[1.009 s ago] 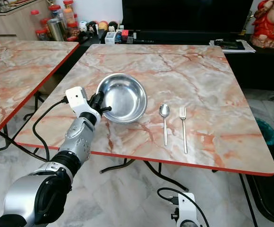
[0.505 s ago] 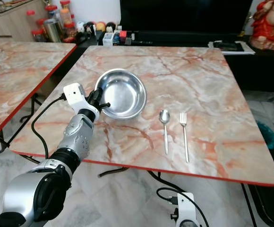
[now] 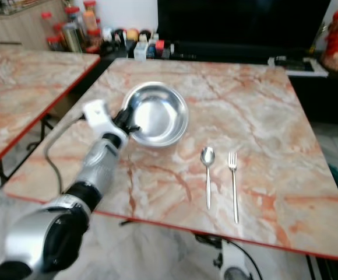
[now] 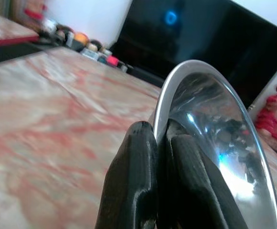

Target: Setting the table

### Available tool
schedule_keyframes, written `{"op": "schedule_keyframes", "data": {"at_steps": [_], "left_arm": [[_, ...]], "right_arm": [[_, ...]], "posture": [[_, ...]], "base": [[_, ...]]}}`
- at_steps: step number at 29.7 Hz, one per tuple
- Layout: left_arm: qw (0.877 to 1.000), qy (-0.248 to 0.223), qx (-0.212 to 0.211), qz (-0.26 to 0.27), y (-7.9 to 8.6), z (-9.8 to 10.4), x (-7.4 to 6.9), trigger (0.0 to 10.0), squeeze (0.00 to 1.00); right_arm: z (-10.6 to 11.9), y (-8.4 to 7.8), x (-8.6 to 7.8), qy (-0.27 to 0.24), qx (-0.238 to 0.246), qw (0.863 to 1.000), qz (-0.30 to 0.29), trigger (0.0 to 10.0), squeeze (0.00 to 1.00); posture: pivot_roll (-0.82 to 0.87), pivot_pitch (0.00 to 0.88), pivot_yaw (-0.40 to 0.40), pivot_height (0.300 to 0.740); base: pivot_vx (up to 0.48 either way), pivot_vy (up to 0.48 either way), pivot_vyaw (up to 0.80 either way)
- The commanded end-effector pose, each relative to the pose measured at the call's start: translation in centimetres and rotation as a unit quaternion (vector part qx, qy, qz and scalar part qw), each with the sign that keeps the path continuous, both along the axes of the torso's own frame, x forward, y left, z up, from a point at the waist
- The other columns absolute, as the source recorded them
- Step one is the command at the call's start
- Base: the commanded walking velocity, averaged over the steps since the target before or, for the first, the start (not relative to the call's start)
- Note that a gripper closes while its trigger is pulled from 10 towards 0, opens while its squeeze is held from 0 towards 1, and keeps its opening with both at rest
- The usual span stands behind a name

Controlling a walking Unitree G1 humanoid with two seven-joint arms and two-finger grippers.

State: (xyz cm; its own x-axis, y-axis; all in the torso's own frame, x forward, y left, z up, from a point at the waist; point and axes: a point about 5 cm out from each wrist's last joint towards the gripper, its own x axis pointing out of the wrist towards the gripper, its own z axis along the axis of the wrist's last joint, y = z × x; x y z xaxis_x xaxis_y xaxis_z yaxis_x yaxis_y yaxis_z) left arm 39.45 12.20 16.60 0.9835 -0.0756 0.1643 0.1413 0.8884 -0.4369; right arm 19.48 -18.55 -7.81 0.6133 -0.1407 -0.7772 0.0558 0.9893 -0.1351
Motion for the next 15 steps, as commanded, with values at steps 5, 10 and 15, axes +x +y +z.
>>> {"op": "schedule_keyframes", "data": {"at_steps": [5,10,15], "left_arm": [[0.997,0.021,-0.030,-0.071,-2.6,-0.7,-0.3,10.0,0.00],[0.992,0.051,-0.058,-0.102,-3.2,-1.4,-0.5,10.0,0.00],[0.989,0.066,-0.086,-0.099,-3.1,-1.5,-0.4,10.0,0.00]], "right_arm": [[-0.3,-0.6,-0.7,0.011,-0.004,1.000,-0.007,10.0,0.00],[-0.4,-0.6,-0.9,0.013,-0.005,1.000,-0.007,10.0,0.00],[-0.4,-0.7,-1.1,0.014,-0.005,1.000,-0.007,10.0,0.00]], "posture": [[0.02,0.000,0.025,0.736],[0.02,0.000,0.022,0.736],[0.03,0.000,0.026,0.736]], "base": [[0.000,0.000,0.00],[0.000,0.000,0.00],[0.000,0.000,0.00]]}}
